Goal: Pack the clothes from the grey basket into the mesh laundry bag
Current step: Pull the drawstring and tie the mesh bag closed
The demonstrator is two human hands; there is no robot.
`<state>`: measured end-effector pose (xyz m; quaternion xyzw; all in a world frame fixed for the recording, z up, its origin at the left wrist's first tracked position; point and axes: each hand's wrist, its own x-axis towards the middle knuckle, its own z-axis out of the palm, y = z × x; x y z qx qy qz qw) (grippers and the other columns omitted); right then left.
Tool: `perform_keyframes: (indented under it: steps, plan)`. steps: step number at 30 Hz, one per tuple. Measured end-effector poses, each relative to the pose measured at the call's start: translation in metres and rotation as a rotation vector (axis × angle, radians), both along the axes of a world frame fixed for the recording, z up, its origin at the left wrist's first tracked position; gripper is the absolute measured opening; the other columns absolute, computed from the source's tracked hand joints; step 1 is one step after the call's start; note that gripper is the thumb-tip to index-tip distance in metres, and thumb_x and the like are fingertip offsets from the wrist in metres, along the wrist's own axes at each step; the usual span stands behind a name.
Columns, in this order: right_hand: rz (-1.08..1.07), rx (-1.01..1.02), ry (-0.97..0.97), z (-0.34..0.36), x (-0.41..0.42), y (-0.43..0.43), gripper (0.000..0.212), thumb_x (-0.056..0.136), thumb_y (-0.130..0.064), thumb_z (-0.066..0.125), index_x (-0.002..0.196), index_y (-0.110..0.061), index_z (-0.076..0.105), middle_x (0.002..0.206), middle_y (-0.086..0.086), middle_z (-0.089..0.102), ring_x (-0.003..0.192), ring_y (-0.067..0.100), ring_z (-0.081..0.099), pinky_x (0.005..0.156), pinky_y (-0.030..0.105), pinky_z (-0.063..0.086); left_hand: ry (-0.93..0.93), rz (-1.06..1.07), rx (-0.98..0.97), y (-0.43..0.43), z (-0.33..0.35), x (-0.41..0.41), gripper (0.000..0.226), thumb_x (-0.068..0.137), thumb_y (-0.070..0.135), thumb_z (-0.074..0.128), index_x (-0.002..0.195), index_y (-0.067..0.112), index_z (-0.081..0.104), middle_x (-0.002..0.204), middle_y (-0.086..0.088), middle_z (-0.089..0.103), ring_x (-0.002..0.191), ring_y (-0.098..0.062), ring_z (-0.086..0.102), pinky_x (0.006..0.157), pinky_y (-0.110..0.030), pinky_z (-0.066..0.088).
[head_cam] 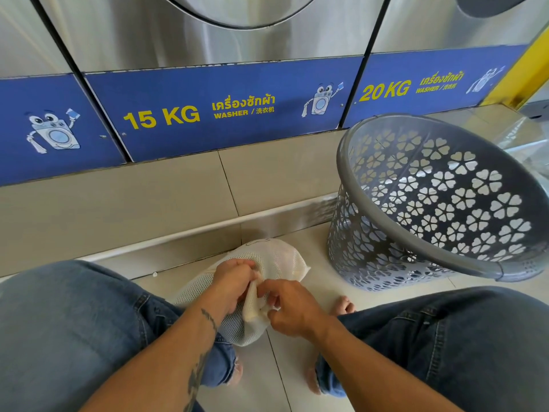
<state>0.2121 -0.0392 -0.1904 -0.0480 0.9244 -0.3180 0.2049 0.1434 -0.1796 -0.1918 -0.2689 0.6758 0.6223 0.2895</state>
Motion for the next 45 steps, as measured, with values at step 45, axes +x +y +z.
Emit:
perform_keyframes:
  steps: [45]
  plan:
    - [-1.358,-0.675,-0.178,-0.009,-0.129,0.052,0.014,0.086,0.002,0.052,0.09,-0.003,0.064,0.068,0.007,0.05,0.054,0.017,0.042,0.051,0.028,0.034,0.596,-0.5,-0.19,-0.029,0.058,-0.04,0.034,0.084,-0.005,0.064,0.086,0.027,0.074,0.078,0.004,0.063,0.078,-0.009,0.06,0.081,-0.02,0.049]
